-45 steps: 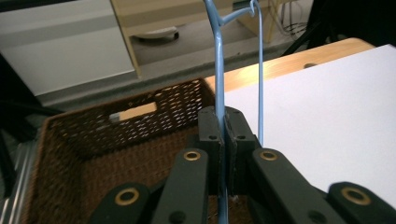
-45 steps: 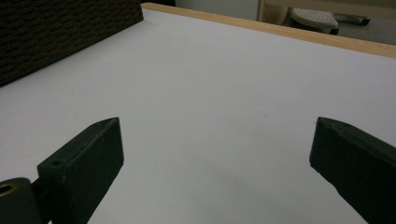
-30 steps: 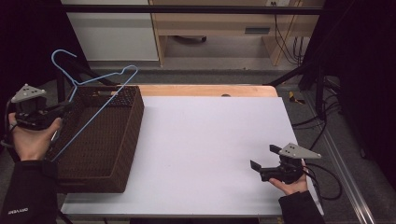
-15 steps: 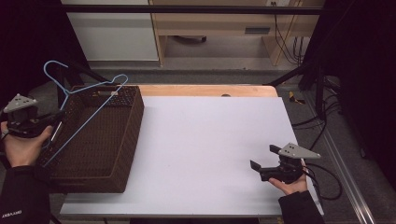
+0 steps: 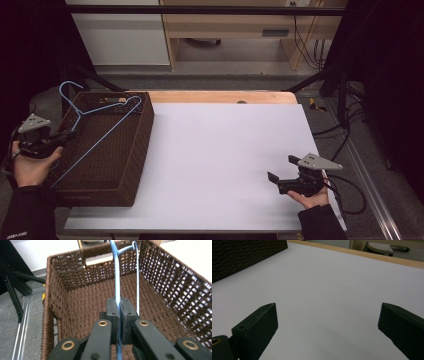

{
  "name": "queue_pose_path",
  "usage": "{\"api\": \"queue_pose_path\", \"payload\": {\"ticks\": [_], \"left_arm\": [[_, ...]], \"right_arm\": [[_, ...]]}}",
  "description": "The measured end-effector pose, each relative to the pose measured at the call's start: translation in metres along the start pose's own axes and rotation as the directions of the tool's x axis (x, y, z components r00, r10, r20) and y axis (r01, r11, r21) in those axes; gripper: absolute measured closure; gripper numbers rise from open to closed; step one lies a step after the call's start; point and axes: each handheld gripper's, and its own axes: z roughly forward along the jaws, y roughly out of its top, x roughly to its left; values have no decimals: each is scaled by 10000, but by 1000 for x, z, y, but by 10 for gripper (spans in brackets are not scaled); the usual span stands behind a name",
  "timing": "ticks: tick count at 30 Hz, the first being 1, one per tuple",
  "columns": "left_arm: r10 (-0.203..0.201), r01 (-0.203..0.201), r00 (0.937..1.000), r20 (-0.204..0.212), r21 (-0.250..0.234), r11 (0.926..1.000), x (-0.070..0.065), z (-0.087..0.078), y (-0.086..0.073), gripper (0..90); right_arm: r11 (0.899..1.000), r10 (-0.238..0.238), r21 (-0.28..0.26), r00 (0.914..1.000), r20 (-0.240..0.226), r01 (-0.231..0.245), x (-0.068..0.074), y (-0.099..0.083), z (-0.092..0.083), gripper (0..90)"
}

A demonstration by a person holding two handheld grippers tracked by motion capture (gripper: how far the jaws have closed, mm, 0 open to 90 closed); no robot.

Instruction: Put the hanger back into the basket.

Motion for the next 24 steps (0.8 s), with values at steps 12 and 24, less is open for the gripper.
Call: {"api": "queue_pose_path", "payload": {"ticks": [12, 24], "left_arm": [[97, -125, 9994, 320, 900, 9959, -12, 27, -16, 871], [124, -130, 9999, 60, 1054, 9943, -14, 22, -11, 696]], "right_arm": [[10000, -4, 15, 10000, 6, 4, 0, 0, 0, 32], [10000, 2, 10, 10000, 13, -2, 0, 0, 0, 31]]}}
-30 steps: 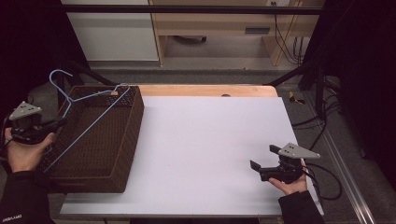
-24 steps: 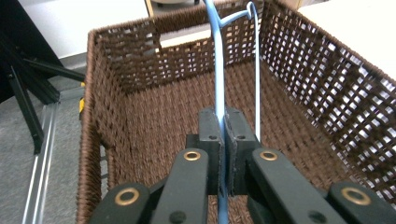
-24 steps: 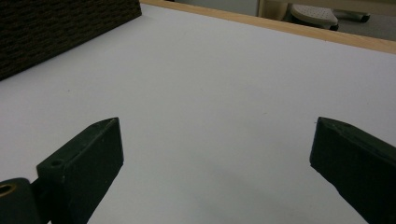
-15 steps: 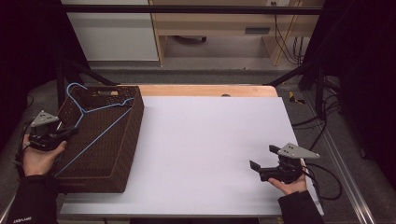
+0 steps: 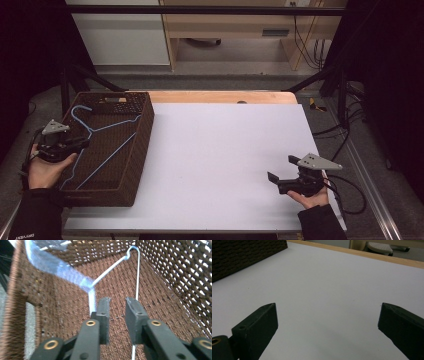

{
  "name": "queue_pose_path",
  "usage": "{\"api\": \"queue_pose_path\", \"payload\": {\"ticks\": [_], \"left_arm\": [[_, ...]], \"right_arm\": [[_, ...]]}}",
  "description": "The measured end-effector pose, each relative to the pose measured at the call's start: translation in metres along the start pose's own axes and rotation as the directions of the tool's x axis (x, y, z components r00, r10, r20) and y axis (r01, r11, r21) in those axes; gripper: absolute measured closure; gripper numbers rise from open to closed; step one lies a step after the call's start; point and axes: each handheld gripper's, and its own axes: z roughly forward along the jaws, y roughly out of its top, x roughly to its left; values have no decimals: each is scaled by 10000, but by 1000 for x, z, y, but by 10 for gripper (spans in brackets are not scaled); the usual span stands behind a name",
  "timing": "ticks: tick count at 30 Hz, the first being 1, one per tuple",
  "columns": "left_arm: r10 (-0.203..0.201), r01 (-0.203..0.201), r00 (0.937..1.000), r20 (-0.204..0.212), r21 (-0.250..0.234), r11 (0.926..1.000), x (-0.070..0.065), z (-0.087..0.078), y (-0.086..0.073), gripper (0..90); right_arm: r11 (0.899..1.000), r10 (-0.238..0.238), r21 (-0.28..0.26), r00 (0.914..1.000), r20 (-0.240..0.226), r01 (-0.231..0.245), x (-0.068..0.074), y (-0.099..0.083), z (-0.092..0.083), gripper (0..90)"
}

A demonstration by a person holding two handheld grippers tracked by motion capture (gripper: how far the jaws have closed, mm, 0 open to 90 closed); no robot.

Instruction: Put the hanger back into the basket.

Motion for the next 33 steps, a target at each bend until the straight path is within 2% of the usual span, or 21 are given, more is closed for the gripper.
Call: {"api": "queue_pose_path", "payload": {"ticks": [1, 2, 3, 5, 9, 11, 13, 15, 16, 17, 18, 19, 21, 22, 23, 25, 26, 28, 29, 33], "left_arm": [[-168, 174, 9998, 118, -523, 9985, -2, -9, 2, 684], [-168, 174, 9998, 118, -523, 9985, -2, -9, 2, 663], [-310, 335, 9992, 259, -1051, 9939, -6, -17, 5, 636], [-362, 428, 9982, 482, -1427, 9888, -13, -25, 7, 591], [-162, 360, 9958, 905, -2208, 9747, -35, -37, 10, 487], [-38, 383, 9912, 1320, -2595, 9650, -49, -41, 11, 435], [80, 381, 9877, 1564, -2895, 9564, -63, -43, 11, 375], [85, 452, 9840, 1782, -2951, 9544, -79, -44, 11, 292], [130, 484, 9802, 1976, -3032, 9517, -86, -43, 11, 254], [130, 484, 9802, 1976, -3032, 9517, -86, -43, 11, 218], [153, 522, 9767, 2139, -3067, 9504, -93, -43, 10, 192], [293, 497, 9699, 2418, -3140, 9481, -107, -41, 9, 169], [465, 365, 9670, 2504, -3168, 9478, -120, -38, 7, 138], [465, 365, 9670, 2504, -3168, 9478, -120, -38, 7, 134], [687, 161, 9637, 2579, -3131, 9496, -131, -34, 4, 127], [737, 111, 9624, 2614, -3092, 9509, -135, -33, 3, 107], [814, 72, 9575, 2769, -3047, 9524, -142, -30, 0, 103], [865, 27, 9565, 2788, -3048, 9524, -145, -29, -2, 98], [948, -44, 9535, 2862, -3011, 9536, -147, -29, -3, 96], [1049, -89, 9495, 2958, -3088, 9511, -154, -26, -11, 91]], "right_arm": [[10000, 14, 5, 10000, 3, -14, 0, 0, 0, 31], [10000, 21, -9, 10000, 19, -21, 0, 0, 0, 31], [10000, -1, -21, 10000, 6, 1, 0, 0, 0, 31], [10000, -1, -31, 10000, 12, 1, 0, 0, 0, 30], [9999, 19, -111, 10000, 3, -19, 0, 0, -1, 29], [9999, 54, -142, 10000, -4, -55, 0, 1, -1, 29], [9999, 53, -144, 10000, -1, -53, 0, 1, -2, 29], [9998, 42, -168, 10000, -12, -42, 0, 1, -2, 28], [9998, 44, -174, 10000, -17, -45, 0, 1, -2, 28], [9998, 38, -182, 10000, -16, -39, 0, 1, -2, 28], [9998, 48, -183, 10000, -21, -48, 0, 1, -2, 27], [9998, 47, -181, 10000, -17, -47, 0, 1, -2, 27], [9998, 51, -203, 10000, -19, -51, 0, 1, -2, 26], [9998, 51, -203, 10000, -19, -51, 0, 1, -2, 26], [9997, 79, -222, 10000, -31, -80, 0, 1, -3, 26], [9997, 90, -248, 9999, -51, -91, 0, 1, -3, 26], [9996, 70, -255, 10000, -40, -71, 0, 1, -3, 26], [9996, 55, -277, 10000, -69, -57, 0, 1, -4, 26], [9996, 62, -290, 10000, -67, -64, 0, 1, -4, 26], [9996, 35, -276, 10000, -57, -36, 0, 1, -4, 26]]}}
